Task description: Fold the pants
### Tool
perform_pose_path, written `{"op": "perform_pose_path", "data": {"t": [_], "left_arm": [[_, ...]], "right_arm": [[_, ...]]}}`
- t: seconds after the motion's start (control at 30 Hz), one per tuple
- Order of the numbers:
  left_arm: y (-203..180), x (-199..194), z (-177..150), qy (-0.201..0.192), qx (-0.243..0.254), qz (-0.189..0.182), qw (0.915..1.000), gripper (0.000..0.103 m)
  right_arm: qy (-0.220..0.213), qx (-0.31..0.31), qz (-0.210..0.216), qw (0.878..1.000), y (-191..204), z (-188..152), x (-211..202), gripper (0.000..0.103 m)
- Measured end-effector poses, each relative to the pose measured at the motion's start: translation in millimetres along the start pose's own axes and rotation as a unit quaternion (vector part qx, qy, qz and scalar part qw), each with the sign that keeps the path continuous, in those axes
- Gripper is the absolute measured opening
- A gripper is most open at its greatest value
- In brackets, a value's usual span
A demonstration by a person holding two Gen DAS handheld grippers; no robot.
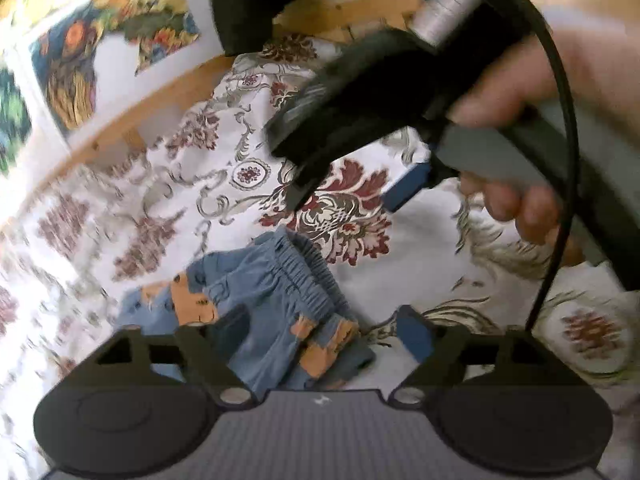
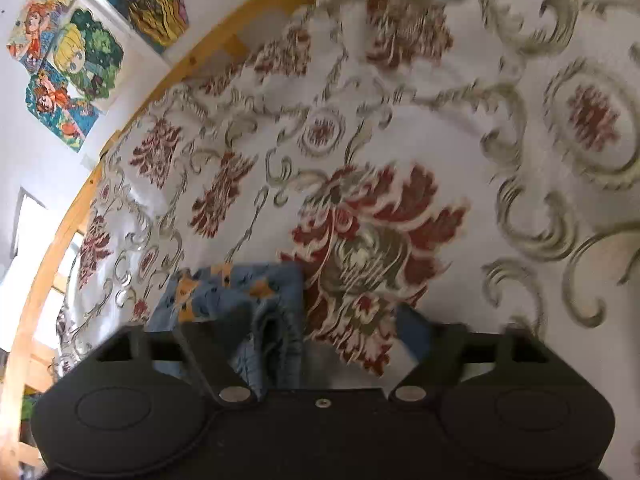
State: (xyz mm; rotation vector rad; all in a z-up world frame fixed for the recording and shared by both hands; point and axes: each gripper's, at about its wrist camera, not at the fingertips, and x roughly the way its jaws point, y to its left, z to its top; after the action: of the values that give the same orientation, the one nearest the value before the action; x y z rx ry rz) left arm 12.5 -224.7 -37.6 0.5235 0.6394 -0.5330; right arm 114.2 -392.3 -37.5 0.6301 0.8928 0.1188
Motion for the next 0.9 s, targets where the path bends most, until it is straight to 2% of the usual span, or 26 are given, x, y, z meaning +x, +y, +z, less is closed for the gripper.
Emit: {"op": "perform_pose_path", "data": {"t": [0.03, 0.07, 0.13, 0.23, 0.33, 0.43, 0.53, 0.6, 0.7, 0.9], "left_arm": [[12.7, -7.1, -2.4, -0.001, -0.022, -0.012, 0.9997, 0.094], [29.6, -13.6, -5.1, 0.003, -0.048, -0.020, 0.9986, 0.096], [64.6, -24.0, -10.5, 0.017, -0.104, -0.023, 0.9942, 0.102], [121.2, -32.9, -22.4, 0.038, -0.186, -0.023, 0.9815, 0.103], [166.0, -26.3, -35.7, 0.072, -0.235, -0.007, 0.9693, 0.103], [195.5, -11.5, -53.8, 0.079, -0.270, 0.014, 0.9595, 0.103], [209.8, 5.3, -76.1, 0.082, -0.317, 0.008, 0.9447, 0.103], [213.1, 16.9, -88.0, 0.109, -0.340, 0.010, 0.9339, 0.102], [212.3, 25.0, -95.6, 0.125, -0.341, 0.005, 0.9317, 0.102], [212.8, 26.3, -100.7, 0.122, -0.342, 0.004, 0.9318, 0.103]], "right_arm": [[-0.010, -0.007, -0.005, 1.000, 1.2, -0.5, -3.4, 0.100], [-0.018, -0.016, -0.009, 1.000, 3.1, -1.3, -5.6, 0.102], [-0.030, -0.053, -0.019, 0.998, 13.3, -3.7, -7.9, 0.102], [-0.049, -0.122, -0.045, 0.990, 35.6, -15.9, -9.6, 0.102], [-0.079, -0.210, -0.077, 0.971, 66.4, -38.7, -9.1, 0.102], [-0.109, -0.281, -0.133, 0.944, 91.5, -63.2, -0.8, 0.102], [-0.120, -0.316, -0.186, 0.923, 101.6, -82.8, 11.8, 0.102], [-0.117, -0.335, -0.212, 0.911, 102.0, -90.9, 19.8, 0.102], [-0.100, -0.362, -0.231, 0.897, 99.0, -96.0, 34.3, 0.102], [-0.085, -0.367, -0.230, 0.897, 94.5, -101.1, 44.8, 0.102]]}}
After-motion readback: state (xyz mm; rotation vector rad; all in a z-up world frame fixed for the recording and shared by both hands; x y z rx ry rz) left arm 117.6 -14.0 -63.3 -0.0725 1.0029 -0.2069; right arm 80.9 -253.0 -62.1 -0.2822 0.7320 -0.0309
